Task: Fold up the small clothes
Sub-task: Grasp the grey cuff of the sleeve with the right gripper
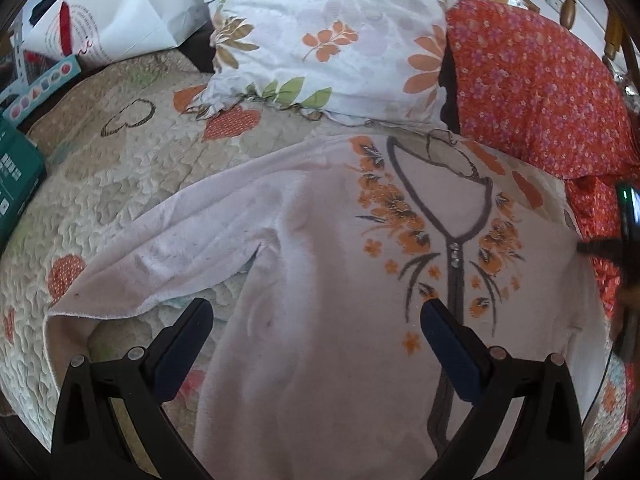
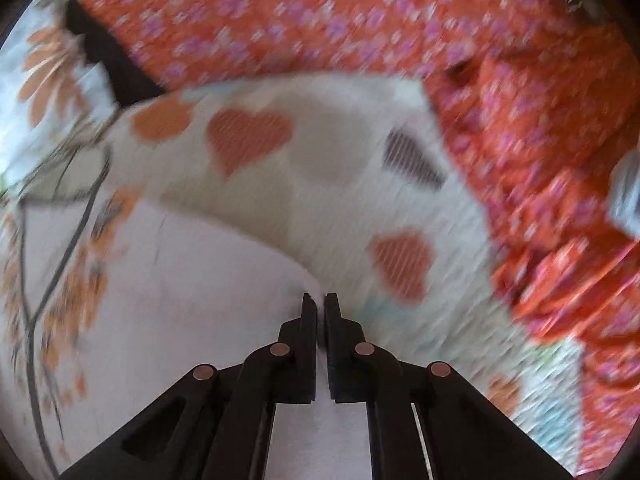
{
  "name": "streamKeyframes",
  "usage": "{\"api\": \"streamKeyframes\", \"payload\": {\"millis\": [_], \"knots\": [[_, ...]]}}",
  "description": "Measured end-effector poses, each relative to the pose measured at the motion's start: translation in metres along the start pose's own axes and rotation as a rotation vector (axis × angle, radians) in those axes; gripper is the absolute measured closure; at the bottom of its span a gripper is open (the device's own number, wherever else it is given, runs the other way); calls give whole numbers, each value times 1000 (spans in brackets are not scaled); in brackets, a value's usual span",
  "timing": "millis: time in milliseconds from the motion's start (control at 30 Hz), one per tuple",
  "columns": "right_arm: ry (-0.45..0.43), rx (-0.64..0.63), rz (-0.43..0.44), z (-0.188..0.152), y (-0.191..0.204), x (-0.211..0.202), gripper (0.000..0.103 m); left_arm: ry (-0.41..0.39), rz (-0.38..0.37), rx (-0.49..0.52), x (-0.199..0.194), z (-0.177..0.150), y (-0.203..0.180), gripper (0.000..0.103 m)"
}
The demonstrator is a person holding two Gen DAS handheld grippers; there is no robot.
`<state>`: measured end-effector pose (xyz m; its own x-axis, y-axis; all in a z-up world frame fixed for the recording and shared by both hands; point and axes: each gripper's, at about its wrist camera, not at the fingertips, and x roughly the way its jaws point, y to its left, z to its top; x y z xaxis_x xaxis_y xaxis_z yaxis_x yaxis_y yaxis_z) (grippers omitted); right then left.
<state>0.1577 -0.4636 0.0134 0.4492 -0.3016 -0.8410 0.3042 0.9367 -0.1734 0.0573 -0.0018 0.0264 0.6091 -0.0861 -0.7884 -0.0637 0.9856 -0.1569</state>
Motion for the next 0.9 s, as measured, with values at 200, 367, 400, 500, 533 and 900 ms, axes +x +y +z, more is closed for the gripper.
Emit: {"api": "streamKeyframes", "payload": {"millis": [200, 367, 400, 500, 533, 900], "knots": [[23, -15, -102, 42, 30, 25, 98, -19, 19, 0, -5, 3, 7, 0], [8, -47, -17, 8, 28, -1, 56, -24, 9, -1, -12, 3, 11, 0], [-4, -37, 1, -1, 20, -10, 52, -27, 8, -2, -14, 3, 11, 0], [-1, 21, 58, -35, -14, -34, 51, -42, 2, 1, -20, 1, 11, 0], [6, 48, 73, -46, -26, -40, 51, -48, 1, 0, -23, 0, 11, 0], [168, 178, 193, -216, -100, -69, 41, -25, 4, 48, -17, -19, -7, 0]]}}
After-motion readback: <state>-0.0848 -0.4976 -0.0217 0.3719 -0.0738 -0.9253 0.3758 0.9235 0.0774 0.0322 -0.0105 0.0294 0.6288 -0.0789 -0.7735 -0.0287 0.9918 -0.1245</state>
